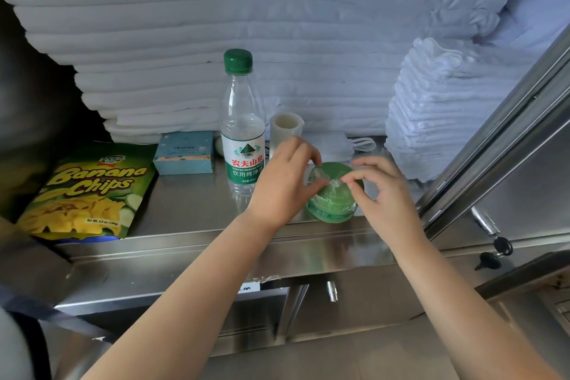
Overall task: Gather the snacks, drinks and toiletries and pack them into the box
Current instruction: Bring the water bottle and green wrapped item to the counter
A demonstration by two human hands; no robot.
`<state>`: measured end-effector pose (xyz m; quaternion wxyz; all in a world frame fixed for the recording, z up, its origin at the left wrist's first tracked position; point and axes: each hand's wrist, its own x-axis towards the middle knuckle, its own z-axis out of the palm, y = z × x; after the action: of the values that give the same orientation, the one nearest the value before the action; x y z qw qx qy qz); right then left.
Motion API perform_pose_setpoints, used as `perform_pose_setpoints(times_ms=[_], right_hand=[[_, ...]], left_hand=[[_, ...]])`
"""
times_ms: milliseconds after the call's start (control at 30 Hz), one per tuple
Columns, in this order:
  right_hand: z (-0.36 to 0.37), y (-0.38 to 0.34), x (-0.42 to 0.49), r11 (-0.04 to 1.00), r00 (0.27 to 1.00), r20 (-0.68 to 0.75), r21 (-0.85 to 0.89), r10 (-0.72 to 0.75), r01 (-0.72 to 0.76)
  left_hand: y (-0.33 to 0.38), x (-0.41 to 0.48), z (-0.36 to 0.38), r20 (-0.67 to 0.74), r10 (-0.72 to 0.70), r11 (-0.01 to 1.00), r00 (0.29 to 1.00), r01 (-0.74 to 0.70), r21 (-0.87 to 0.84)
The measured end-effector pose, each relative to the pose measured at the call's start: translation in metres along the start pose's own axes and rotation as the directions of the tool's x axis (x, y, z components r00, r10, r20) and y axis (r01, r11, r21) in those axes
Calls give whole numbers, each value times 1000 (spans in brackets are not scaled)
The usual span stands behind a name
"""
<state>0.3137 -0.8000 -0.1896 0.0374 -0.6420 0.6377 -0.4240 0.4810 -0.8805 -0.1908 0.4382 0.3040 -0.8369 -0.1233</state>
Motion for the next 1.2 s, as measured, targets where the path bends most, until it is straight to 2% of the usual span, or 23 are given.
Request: perform_pose_setpoints(times_ms=[100,200,367,533,733,867,967,1067,1200], right_hand=[[1,-1,-1,947,980,-44,-268,-194,175],[3,-2,-5,908,967,18,-339,-255,246],[-1,1,-12,910,973,53,-345,-226,231],[1,-1,-17,925,989,71,-349,-131,148],[2,-12,-17,893,988,152,-443,-9,76],[-2,-14,-11,794,987,162,-598,-19,113],[-8,-17,-3,654,983,183,-742,-16,149],[-12,-25,10,482,936,314,-852,157,205],[-15,-25,27,395,877,366,-889,310,231]], left_hand=[[-1,-1,3,15,169,979,985,-170,111],[-3,-5,5,22,206,973,978,-207,103],[-9,-15,4,93,230,970,969,-236,58],[-8,-14,-1,264,184,980,947,-199,30],[-3,-11,6,291,153,979,944,-185,86],[-7,0,12,315,122,990,941,-137,27],[-7,8,22,332,116,993,936,-111,-35],[-6,15,36,348,131,991,928,-113,-74],[-3,23,52,347,136,988,928,-104,-111]])
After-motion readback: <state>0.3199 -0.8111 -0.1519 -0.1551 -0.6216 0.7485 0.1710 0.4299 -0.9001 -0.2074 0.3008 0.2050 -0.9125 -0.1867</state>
